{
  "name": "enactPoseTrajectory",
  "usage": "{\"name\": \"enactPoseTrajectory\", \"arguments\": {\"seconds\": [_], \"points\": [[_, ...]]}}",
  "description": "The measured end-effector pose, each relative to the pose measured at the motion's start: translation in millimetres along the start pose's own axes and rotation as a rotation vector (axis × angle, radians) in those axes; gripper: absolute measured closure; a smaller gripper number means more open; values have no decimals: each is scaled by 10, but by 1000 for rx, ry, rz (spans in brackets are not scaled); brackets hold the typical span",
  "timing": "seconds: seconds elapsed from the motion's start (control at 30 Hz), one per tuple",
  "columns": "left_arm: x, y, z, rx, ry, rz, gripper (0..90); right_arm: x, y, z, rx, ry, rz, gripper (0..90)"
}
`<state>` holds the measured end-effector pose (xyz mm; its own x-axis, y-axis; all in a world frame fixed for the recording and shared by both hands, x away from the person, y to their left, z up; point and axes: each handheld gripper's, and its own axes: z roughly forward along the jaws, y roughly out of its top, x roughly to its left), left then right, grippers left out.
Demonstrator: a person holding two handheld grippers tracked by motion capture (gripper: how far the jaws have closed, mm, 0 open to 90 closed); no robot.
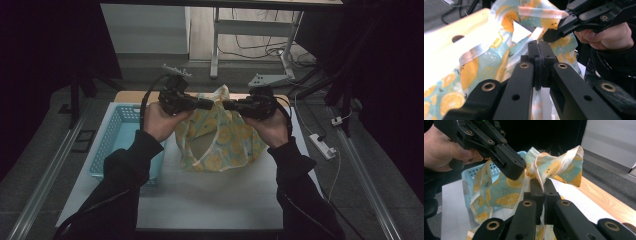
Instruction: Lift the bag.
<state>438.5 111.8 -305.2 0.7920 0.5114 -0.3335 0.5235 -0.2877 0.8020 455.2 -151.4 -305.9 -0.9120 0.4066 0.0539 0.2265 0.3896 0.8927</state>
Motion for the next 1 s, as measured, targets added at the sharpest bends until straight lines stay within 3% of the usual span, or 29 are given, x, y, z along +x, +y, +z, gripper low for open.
{"name": "enactPoseTrajectory", "arguments": {"seconds": [0.4,0.6,0.83,1.0], "points": [[-143,294,-211,-46,25,31,895,56,259,-122,-33,-13,-39,900],[-174,375,-336,-94,22,34,895,95,381,-192,-49,-17,-54,900],[-227,491,-433,-108,42,51,895,103,503,-270,-61,-34,-69,900],[-221,537,-459,-141,32,44,895,113,575,-316,-76,-45,-77,900]]}}
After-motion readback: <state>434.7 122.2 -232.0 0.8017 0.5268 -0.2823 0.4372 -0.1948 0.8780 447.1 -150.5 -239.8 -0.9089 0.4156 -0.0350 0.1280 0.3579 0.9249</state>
